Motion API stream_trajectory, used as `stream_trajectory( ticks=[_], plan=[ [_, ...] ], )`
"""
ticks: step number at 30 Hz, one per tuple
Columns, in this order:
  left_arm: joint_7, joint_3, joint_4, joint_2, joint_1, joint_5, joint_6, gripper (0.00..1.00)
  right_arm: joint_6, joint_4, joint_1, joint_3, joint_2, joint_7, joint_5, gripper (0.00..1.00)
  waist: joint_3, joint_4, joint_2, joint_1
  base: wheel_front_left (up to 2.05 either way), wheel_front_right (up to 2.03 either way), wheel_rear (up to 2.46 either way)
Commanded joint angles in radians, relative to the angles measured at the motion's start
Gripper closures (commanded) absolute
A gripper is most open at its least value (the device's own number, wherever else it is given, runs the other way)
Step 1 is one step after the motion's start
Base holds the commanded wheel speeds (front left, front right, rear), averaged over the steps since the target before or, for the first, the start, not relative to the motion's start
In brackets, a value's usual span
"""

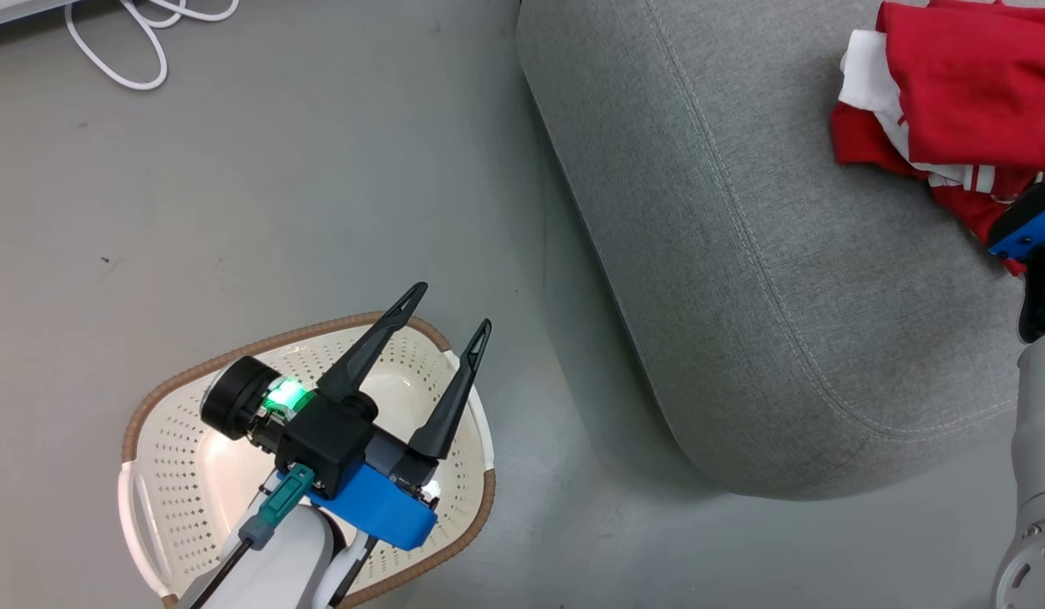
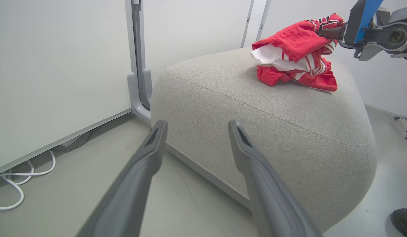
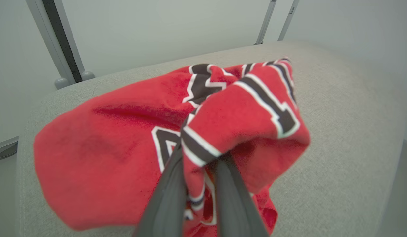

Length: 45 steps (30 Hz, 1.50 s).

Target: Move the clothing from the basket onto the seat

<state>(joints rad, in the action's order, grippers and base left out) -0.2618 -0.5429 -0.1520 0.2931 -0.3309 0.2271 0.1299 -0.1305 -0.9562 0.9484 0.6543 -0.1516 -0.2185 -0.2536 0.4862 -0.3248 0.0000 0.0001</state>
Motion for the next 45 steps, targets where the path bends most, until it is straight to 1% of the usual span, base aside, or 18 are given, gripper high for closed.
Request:
stream_trajectory(
  ticks=[1,7,13,23,28,33,36,40,45],
  plan=[
    [-0.005,-0.002,-0.004,-0.002,-0.013,0.003,0.001,0.0,-0.001,-0.007,0.011,0.008,-0.002,-0.006,-0.012,0.0,-0.005,0.0,0.0,-0.0001,0.0,0.0,0.0],
    [-0.005,-0.001,-0.011,-0.016,0.0,0.009,0.001,0.0,-0.001,-0.033,0.013,0.034,0.005,-0.013,-0.053,0.0,-0.037,0.004,0.0,-0.0001,0.0,0.0,0.0],
    [-0.005,0.005,-0.022,-0.038,0.016,0.018,0.001,0.0,0.0,-0.054,-0.004,0.037,-0.006,-0.023,-0.072,0.0,-0.079,0.013,0.0,-0.0001,0.0,0.0,0.0],
    [-0.005,0.041,-0.061,-0.095,0.06,0.028,0.0,0.0,-0.001,-0.089,-0.076,0.014,-0.012,-0.039,-0.073,0.0,-0.184,0.028,0.0,-0.0001,0.0,0.0,0.0],
    [-0.005,0.063,-0.077,-0.123,0.094,0.034,0.001,0.0,-0.001,-0.091,-0.139,-0.01,0.001,-0.044,-0.067,0.0,-0.246,0.03,0.0,-0.0001,0.0,0.0,0.0],
    [-0.005,0.087,-0.083,-0.15,0.129,0.035,0.001,0.0,-0.001,-0.073,-0.202,-0.066,0.016,-0.047,-0.053,0.0,-0.3,0.035,0.0,-0.0001,0.0,0.0,0.0],
    [-0.005,0.103,-0.084,-0.161,0.149,0.038,0.001,0.0,-0.001,-0.038,-0.244,-0.115,0.028,-0.047,-0.03,0.0,-0.328,0.041,0.0,-0.0001,0.0,0.0,0.0],
    [-0.005,0.129,-0.087,-0.181,0.184,0.047,0.001,0.0,-0.001,0.037,-0.321,-0.185,0.05,-0.047,0.033,0.0,-0.364,0.057,0.0,-0.0001,0.0,0.0,0.0],
    [-0.005,0.153,-0.102,-0.195,0.225,0.048,0.001,0.0,-0.001,0.157,-0.442,-0.276,0.064,-0.047,0.121,0.0,-0.406,0.099,0.0,-0.0001,0.0,0.0,0.0]
  ],
)
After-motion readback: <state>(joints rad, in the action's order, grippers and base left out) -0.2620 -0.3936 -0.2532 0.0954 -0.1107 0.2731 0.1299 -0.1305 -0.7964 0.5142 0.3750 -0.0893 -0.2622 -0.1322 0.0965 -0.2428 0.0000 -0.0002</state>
